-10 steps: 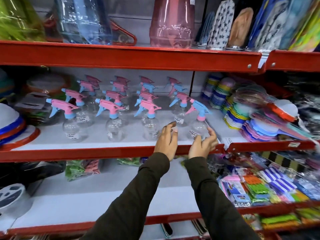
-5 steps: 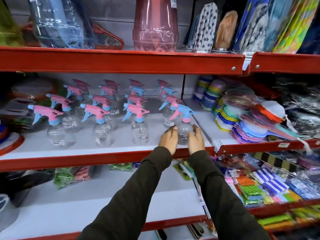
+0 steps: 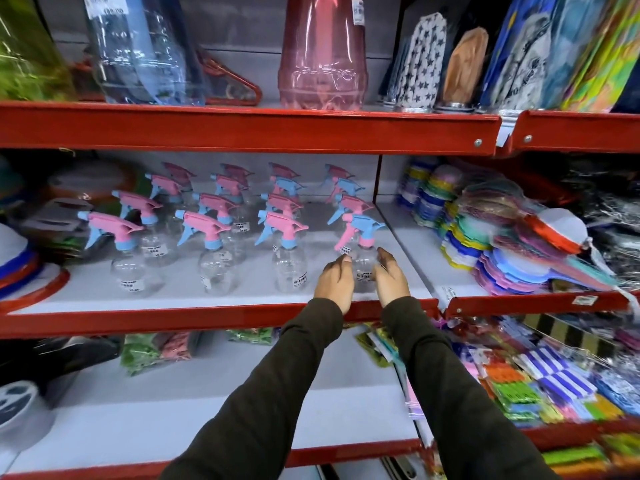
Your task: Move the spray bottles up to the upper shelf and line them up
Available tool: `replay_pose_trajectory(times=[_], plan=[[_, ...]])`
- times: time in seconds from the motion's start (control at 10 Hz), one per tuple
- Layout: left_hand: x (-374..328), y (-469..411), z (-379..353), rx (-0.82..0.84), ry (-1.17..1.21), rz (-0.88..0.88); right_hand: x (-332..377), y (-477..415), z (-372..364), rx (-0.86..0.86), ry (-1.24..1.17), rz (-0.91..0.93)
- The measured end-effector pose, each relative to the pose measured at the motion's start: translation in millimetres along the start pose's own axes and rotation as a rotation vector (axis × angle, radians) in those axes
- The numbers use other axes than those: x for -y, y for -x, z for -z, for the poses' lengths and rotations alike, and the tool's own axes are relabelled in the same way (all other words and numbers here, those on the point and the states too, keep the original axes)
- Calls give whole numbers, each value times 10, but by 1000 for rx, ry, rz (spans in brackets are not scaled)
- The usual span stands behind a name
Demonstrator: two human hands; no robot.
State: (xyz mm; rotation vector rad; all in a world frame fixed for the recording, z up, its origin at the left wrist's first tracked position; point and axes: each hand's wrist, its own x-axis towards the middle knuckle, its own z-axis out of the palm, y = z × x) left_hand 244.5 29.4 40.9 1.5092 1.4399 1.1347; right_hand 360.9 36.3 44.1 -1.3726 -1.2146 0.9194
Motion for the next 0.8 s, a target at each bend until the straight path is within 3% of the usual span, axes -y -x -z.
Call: replay_pose_trajectory(times=[0.6, 0.7, 0.8], plan=[[-20, -15, 23, 113, -13, 57, -38, 68, -4, -73, 81, 0], [-2, -26, 20, 113, -30, 25, -55, 65, -9, -69, 102, 22], [18, 38, 61, 31, 20, -55, -21, 90, 101, -187, 19, 80]])
